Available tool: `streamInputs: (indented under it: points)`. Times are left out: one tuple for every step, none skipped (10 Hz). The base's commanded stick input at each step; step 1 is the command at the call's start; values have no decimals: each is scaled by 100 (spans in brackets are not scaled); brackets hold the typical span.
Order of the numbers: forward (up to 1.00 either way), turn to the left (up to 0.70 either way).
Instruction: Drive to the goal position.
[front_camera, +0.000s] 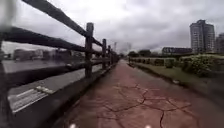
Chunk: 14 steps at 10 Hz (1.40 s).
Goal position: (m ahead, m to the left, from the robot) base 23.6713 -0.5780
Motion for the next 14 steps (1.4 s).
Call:
streamInputs:
  points:
    - [85, -33]
    - [85, -33]
    - [85, -33]
    - [85, -32]
    - [85, -22]
    - [85, -8]
    - [85, 1]
    - [85, 1]
    - [85, 1]
    - [85, 1]
    - [85, 1]
    - [85, 1]
    - [85, 1]
    - [85, 1]
